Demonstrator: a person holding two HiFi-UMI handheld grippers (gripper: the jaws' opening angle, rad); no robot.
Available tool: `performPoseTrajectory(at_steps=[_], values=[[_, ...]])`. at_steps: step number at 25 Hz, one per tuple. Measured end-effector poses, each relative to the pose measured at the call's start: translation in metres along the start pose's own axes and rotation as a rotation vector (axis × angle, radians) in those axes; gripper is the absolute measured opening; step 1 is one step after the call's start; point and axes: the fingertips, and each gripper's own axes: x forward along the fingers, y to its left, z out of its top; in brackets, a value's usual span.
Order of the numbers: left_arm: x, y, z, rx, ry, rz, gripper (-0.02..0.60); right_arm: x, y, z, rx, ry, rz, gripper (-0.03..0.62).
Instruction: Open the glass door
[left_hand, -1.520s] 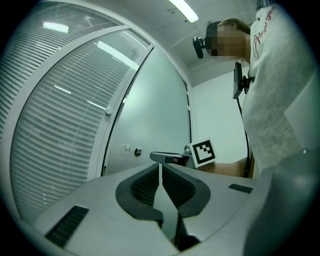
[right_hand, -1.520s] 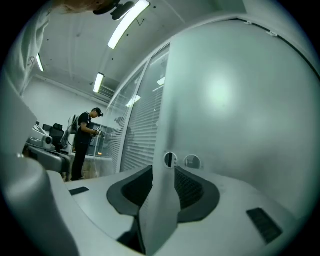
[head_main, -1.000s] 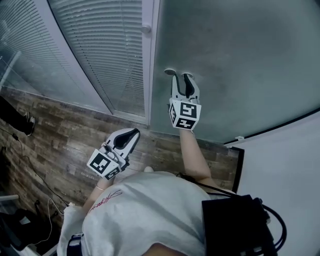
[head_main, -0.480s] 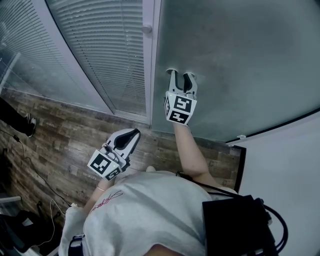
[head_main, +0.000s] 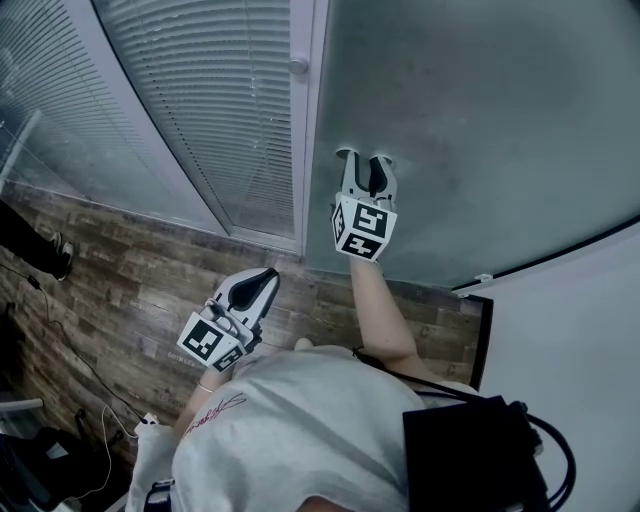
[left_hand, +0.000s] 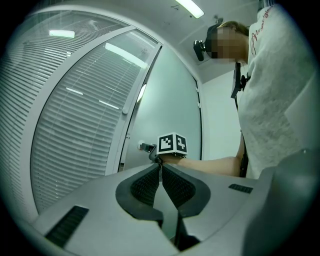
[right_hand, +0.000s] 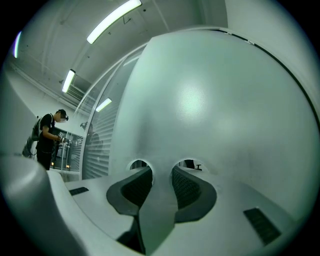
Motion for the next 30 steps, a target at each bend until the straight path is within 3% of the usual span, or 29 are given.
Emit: performPoseTrajectory(at_steps=[17,30], values=[[-0.052,-0.017,0.01,0.016,-0.006,0.002,0.035,-0.043,0.013,0.004,-0.005,-0.036,0.053,0.132],[-0.096,-0.055,0.012,0.012,-0.025,-0.023,0.035,-0.097,0.023,0.006,-0.001,-0.034,0.118,0.133]])
